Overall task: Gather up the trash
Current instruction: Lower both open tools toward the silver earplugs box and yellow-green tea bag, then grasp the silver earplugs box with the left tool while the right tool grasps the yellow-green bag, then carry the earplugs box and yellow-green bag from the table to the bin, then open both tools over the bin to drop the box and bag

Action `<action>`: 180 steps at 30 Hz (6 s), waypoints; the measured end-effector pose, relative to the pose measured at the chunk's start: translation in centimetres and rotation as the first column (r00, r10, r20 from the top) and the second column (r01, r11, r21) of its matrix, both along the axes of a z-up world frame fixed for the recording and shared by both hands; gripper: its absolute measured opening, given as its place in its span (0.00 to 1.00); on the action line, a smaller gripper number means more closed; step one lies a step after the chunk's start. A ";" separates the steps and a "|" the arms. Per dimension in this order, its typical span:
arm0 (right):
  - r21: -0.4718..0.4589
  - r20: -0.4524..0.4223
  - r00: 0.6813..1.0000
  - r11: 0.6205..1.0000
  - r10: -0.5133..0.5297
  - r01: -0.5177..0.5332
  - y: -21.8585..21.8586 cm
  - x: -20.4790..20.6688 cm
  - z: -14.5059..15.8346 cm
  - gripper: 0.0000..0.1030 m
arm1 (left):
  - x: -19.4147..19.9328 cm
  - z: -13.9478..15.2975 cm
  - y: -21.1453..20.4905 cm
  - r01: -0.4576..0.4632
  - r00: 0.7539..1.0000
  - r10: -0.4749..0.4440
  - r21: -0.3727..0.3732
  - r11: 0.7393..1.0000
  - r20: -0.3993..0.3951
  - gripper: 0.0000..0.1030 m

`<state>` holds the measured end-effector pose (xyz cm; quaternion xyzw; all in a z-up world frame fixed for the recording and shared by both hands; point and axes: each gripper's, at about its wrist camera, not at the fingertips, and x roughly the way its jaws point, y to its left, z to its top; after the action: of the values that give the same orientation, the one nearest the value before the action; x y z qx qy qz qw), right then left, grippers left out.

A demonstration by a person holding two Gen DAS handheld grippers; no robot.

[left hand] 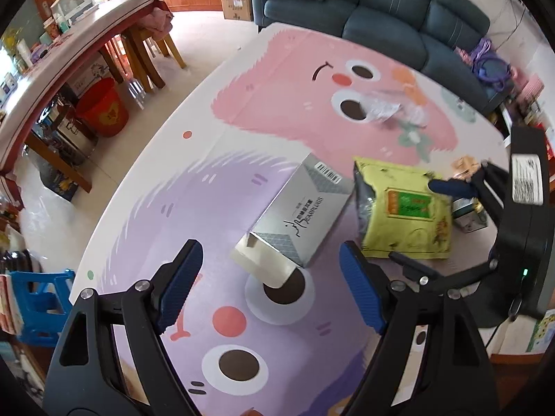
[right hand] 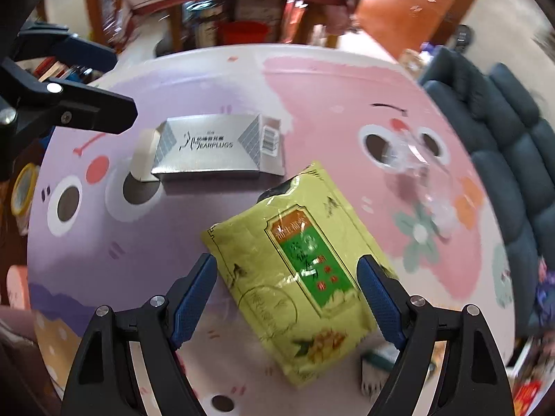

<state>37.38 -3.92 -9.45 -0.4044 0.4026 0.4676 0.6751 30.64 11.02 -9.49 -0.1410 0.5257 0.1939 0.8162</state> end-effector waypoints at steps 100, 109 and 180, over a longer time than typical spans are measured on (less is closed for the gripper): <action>0.529 -0.265 0.648 0.454 -0.714 0.717 -8.9 -39.9 16.5 0.10 | -32.6 10.6 -1.1 0.509 0.848 -0.493 -0.036 0.860 0.195 0.68; 0.478 -0.230 0.627 0.475 -0.744 0.739 -9.0 -48.3 16.9 0.10 | -38.5 10.2 -3.6 0.578 0.805 -0.560 -0.048 0.814 0.194 0.68; 0.141 -0.231 0.425 0.402 -0.875 0.905 -12.8 -36.7 -41.3 0.53 | -28.4 -42.9 -9.5 0.322 0.927 -0.335 -0.100 0.942 -0.170 0.78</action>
<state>0.65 -16.72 -50.79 -0.0123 0.5347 0.1042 0.8385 2.23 1.52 -52.35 -0.0610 0.6216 0.0482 0.7795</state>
